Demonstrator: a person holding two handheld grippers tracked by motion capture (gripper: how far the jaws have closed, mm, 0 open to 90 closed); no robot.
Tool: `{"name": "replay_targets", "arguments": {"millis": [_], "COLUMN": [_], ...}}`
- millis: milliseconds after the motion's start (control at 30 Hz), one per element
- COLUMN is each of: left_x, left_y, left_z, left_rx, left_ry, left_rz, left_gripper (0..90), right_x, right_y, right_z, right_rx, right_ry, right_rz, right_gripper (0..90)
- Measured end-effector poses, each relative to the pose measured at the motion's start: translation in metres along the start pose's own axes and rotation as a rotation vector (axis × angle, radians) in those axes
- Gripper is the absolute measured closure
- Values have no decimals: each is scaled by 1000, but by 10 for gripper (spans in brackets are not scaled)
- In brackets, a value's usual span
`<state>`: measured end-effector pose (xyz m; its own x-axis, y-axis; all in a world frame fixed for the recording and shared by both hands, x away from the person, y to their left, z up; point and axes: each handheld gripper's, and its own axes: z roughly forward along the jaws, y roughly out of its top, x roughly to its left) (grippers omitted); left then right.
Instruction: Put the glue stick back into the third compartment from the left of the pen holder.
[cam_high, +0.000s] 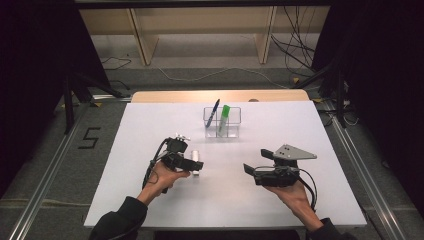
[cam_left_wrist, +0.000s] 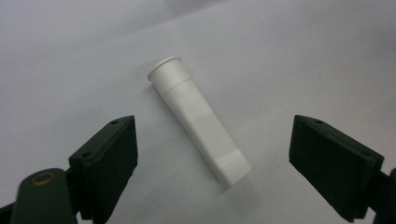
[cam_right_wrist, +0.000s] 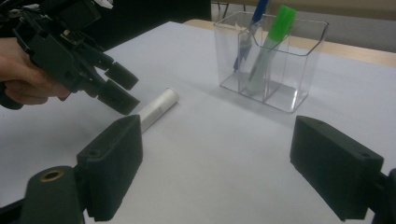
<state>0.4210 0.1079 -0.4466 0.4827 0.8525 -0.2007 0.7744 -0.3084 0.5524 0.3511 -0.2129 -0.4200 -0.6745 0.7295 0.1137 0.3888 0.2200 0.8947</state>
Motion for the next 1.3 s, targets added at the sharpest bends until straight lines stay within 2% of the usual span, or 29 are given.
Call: {"name": "replay_targets", "arguments": {"millis": [200, 233, 500, 567, 667, 700, 767, 800, 900, 933, 1133, 1300], "left_x": [1, 1, 2, 2, 2, 2, 2, 2, 2, 2, 1, 0], "left_y": [4, 5, 13, 14, 16, 16, 16, 16, 15, 15, 14, 14], "left_z": [4, 5, 13, 15, 16, 17, 19, 19, 20, 21, 26, 28], "left_rx": [16, 27, 76, 87, 96, 97, 100, 110, 125, 135, 144, 161], "left_ry": [0, 7, 14, 25, 8, 15, 32, 31, 25, 25, 19, 16], "left_rz": [-11, 1, -1, 9, -1, -2, 2, 10, -5, 2, -9, 2], "left_gripper": [152, 153, 171, 177, 186, 190, 204, 212, 239, 246, 291, 327], "right_x": [0, 0, -3, -3, -3, -2, -1, -1, 2, 2, 3, 4], "right_y": [-1, -1, -4, -5, -5, -5, -5, -5, -6, -6, -7, -7], "right_z": [0, 0, 1, 0, 0, 0, 1, 1, 3, 3, 5, 6], "right_rx": [3, 4, 17, 21, 20, 22, 24, 25, 34, 38, 43, 46], "right_ry": [0, 0, -10, -10, -14, -13, -13, -13, -10, -11, -9, -8], "right_rz": [-10, -9, -7, -4, -12, -13, -15, -18, -23, -26, -30, -33], "right_gripper": [177, 178, 179, 180, 179, 180, 180, 180, 181, 182, 183, 184]}}
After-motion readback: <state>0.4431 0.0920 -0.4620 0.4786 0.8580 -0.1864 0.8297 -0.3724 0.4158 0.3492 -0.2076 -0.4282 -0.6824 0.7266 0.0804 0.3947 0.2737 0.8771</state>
